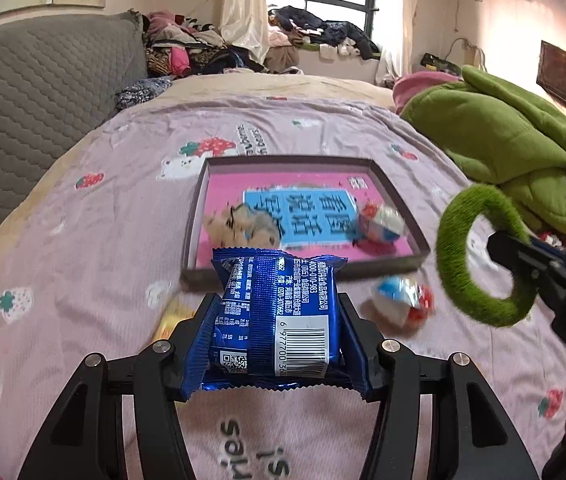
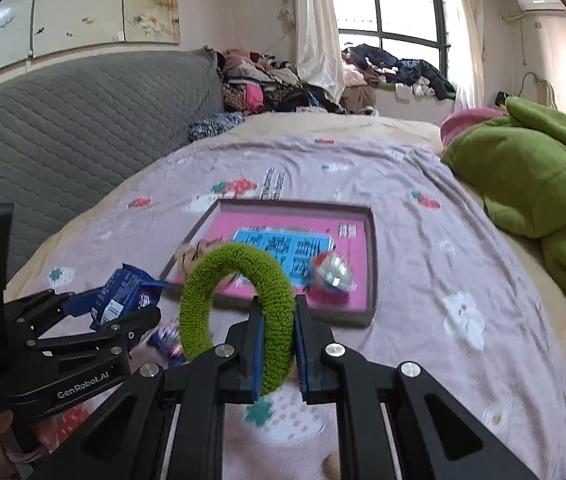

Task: Organize objects
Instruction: 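Carry the blue packet and green ring toward the tray with both grippers, then lower the blue packet and green ring over the tray with both grippers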

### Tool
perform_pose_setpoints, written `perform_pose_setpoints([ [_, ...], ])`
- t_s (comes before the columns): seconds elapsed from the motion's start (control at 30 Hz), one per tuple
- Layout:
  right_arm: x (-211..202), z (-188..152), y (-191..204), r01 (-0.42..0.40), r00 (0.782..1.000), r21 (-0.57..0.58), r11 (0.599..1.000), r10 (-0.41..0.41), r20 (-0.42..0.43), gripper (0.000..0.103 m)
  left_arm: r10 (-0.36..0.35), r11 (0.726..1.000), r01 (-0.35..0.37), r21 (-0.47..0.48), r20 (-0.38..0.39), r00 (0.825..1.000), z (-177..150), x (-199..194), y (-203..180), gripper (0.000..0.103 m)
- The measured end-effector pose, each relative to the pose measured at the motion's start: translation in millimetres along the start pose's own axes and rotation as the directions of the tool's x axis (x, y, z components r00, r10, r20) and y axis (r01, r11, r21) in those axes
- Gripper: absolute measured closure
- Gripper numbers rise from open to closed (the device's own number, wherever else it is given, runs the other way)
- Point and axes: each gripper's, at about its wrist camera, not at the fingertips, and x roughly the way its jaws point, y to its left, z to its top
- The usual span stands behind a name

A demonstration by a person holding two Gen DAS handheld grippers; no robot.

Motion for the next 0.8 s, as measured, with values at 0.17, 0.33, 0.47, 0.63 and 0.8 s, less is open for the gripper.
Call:
perform_pose_setpoints([
  [0.17,11.0,30.4,-19.9,-0.022,0.999,0.0,1.0,0.022,0.027,0.09,0.014,1.0,-0.014,-0.007,0.021,1.0,25.8,16.5,-6.3,0.045],
  [0.33,21.4,48.0,-41.3,-0.006,0.998,-0.006,1.0,0.006,0.069,0.09,0.032,0.999,-0.031,-0.009,0.042,0.999,54.5,36.5,-10.7,0.045],
  [0.47,26.9,54.5,-55.6,-0.007,0.996,0.007,1.0,0.006,0.094,0.09,0.044,0.999,-0.044,-0.009,0.06,0.997,72.4,50.4,-11.7,0.045],
  [0.63,35.7,57.3,-65.6,-0.018,0.994,0.007,1.0,0.017,0.105,0.09,0.04,0.999,-0.038,-0.024,0.069,0.997,88.5,71.3,-14.8,0.045],
  [0.8,44.8,56.9,-75.4,-0.001,0.995,0.012,1.0,-0.001,0.104,0.09,0.021,0.998,-0.015,-0.065,0.091,0.996,98.4,89.5,-15.4,0.045],
])
